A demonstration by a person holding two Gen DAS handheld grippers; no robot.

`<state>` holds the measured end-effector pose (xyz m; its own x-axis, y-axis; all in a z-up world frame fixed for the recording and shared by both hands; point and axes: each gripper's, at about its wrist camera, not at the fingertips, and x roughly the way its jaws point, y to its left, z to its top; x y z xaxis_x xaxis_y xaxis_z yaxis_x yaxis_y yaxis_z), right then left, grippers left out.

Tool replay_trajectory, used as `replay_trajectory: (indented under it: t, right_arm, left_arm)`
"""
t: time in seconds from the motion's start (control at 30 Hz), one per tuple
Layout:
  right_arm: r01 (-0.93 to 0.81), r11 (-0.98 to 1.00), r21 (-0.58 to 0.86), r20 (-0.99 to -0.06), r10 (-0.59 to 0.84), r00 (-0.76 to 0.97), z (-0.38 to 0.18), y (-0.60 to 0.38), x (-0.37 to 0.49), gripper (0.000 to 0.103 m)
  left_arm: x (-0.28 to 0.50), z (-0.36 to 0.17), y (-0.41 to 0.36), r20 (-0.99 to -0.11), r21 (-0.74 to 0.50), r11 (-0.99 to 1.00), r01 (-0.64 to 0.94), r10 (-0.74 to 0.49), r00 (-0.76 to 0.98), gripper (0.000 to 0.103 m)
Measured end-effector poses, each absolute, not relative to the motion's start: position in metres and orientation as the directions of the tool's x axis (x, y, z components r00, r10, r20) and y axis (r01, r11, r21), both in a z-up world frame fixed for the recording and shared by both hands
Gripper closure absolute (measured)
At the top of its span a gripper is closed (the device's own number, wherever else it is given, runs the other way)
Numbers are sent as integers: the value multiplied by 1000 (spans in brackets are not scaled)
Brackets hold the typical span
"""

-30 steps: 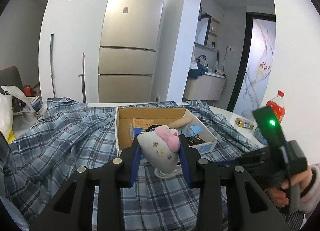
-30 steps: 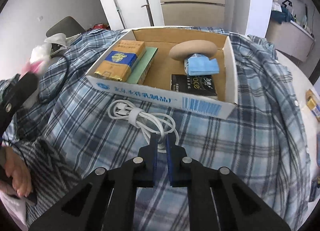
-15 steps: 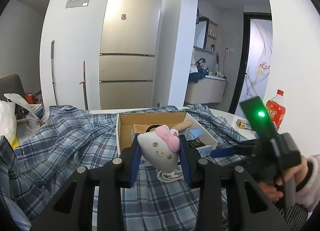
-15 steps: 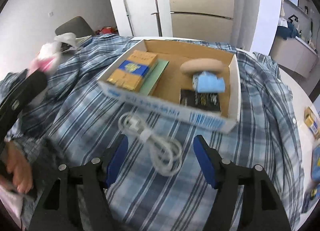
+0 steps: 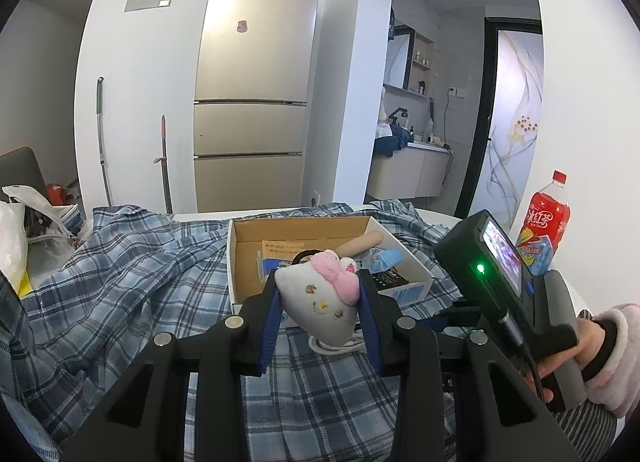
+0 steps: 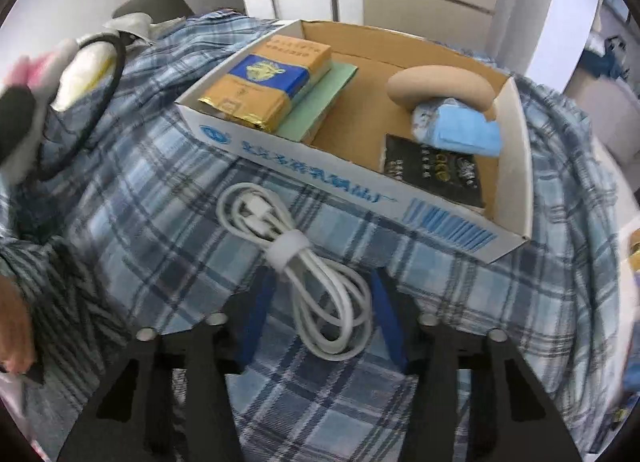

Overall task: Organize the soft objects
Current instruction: 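Grasp the coiled white cable with the right tool while the left tool holds the plush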

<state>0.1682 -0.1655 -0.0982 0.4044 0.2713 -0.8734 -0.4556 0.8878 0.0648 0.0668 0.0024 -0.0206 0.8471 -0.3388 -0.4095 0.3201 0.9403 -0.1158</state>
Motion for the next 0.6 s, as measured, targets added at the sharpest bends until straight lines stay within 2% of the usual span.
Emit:
replay_trajectory:
  t: [0.07,0.23,0.33,0.6]
  right_arm:
    - [-459,887,48,-867,265,422,-99,-164,165,71]
    - [-481,876,12,-835,273,477,-91,-163,152,87]
    - [-480,877,21,-818,291,496,-85,-168,142,91]
    - [-450,893,29,-746,319,585,-55,-189,114,92]
  left_arm:
    - [66,-21,3,-408,-122,941,316,-337,848,65]
    - [65,-20,3,-403,-119,942,314,-334,852,65]
    - [63,-19,4,-392,-117,942,313,-333,857,65]
    - [58,-11,10,-362,-111,947,301,-321,875,65]
